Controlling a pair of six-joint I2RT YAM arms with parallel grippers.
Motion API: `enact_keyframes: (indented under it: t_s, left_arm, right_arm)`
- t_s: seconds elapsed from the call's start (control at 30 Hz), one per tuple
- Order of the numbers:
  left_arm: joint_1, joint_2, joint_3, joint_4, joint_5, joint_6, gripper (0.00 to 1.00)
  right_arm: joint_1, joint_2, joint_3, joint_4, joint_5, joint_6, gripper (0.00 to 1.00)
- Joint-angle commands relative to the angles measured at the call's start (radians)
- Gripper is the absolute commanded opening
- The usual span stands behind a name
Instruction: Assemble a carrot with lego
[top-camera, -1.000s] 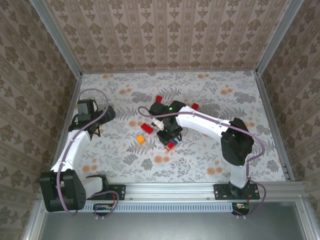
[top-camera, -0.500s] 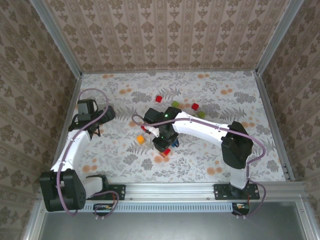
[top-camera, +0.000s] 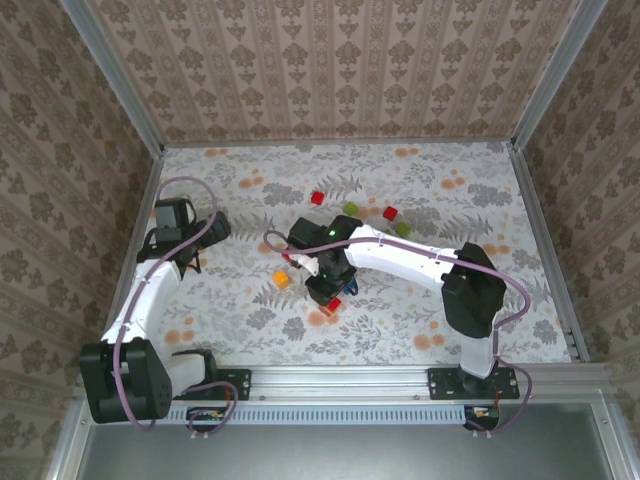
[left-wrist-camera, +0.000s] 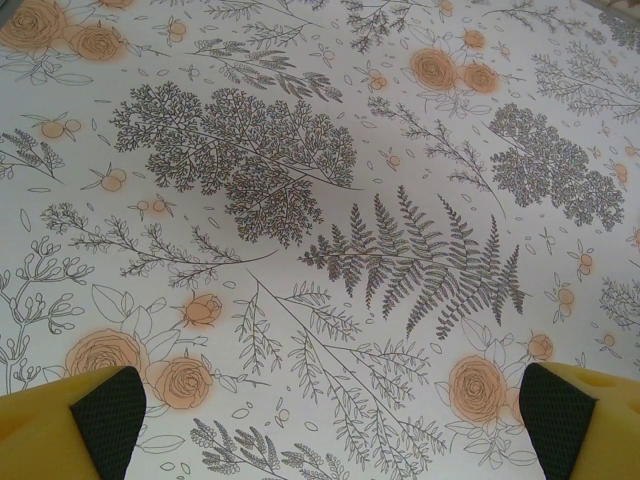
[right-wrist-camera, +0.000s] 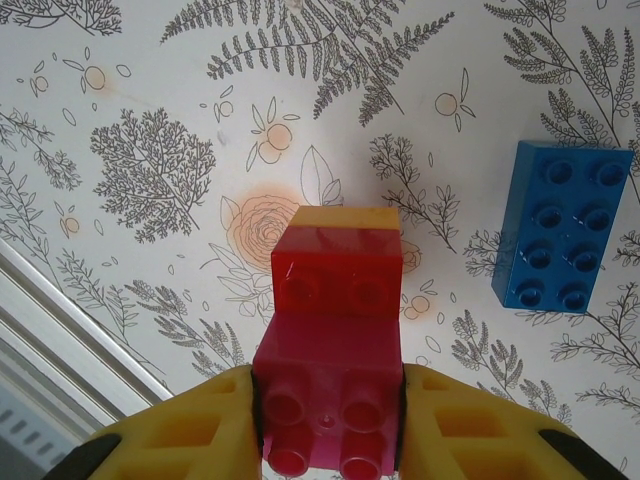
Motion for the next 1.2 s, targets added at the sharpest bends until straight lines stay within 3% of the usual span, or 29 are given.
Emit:
enact_keyframes:
  t_s: [0.0, 0.47, 0.63, 0.87, 1.17]
  left_arm:
    - [-0.007, 0.004, 0.025, -0.018, -0.001, 0.014, 1.00]
    - [-0.006, 0.002, 0.027, -0.020, 0.000, 0.015, 1.00]
    - [-0.006, 0.001, 0.027, -0.021, 0.001, 0.015, 1.00]
    - [-0.007, -0.004, 0.025, -0.019, 0.003, 0.013, 1.00]
    - [-0.012, -0.004, 0.024, -0.014, 0.013, 0.011, 1.00]
  right_arm:
    - [0.009, 0.001, -0.011, -0.002, -0.012, 0.004, 0.34]
    - [0.011, -0.057, 0.026, -0.021, 0.008, 0.001, 0.64]
    - [-0.018, -0.118, 0.064, -0.047, 0.064, -0.002, 0.70]
    - [-0.218, -0.190, 0.040, -0.040, 0.139, -0.011, 0.71]
    - [-0.491, -0.010, 0.023, 0.047, 0.105, -0.064, 0.64]
